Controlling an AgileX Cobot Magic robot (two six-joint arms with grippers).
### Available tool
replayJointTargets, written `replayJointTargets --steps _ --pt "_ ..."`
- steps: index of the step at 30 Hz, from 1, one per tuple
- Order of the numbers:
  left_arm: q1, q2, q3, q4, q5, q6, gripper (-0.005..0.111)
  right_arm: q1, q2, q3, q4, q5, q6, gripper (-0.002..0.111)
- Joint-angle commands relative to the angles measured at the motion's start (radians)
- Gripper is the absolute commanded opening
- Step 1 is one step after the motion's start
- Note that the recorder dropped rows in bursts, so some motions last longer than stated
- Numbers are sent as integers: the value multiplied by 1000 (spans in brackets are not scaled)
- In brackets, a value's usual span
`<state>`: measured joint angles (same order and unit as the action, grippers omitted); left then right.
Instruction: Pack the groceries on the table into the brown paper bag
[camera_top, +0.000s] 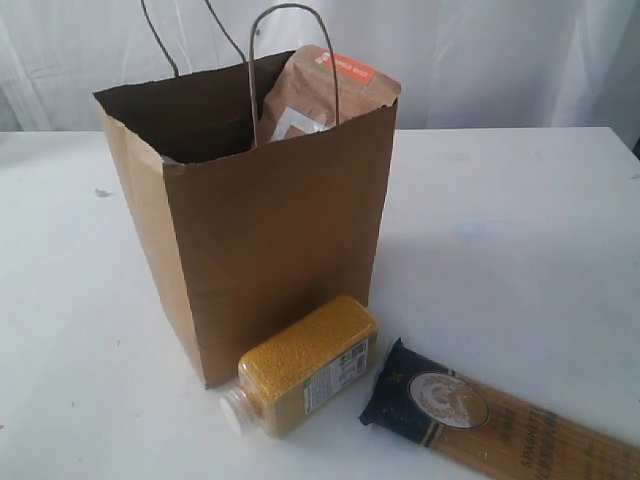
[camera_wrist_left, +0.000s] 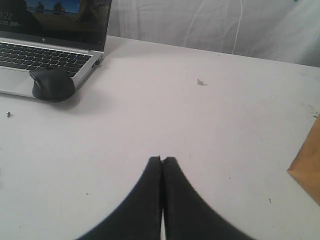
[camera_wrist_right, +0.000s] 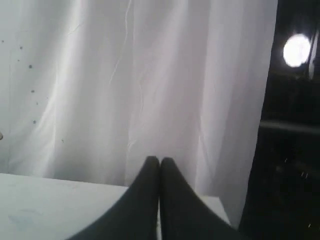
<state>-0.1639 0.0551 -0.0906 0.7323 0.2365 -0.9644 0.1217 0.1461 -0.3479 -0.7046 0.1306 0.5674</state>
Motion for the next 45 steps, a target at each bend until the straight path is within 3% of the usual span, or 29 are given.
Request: replayJointTargets --steps 1,4,8,10,16,35,40,45 --pt "2 -7 1 12 -4 0 0 -8 -87 98 295 17 -308 0" --pt "2 -7 1 12 -4 0 0 -32 -111 201 555 15 -529 0" --pt "2 -7 1 12 -4 0 0 -63 -145 348 628 -142 -538 0" --pt "2 -7 1 12 -6 0 0 -65 -146 348 660 -9 -538 0" --pt "2 -7 1 12 -3 0 0 -72 -146 348 631 184 -538 0" --pt "2 -7 1 12 -22 0 0 -72 -146 348 632 183 -538 0" --pt "2 -7 -3 16 -214 0 0 -72 -146 348 632 183 -538 0" --pt "2 -7 -18 3 -598 0 0 -72 -146 348 632 183 -538 0"
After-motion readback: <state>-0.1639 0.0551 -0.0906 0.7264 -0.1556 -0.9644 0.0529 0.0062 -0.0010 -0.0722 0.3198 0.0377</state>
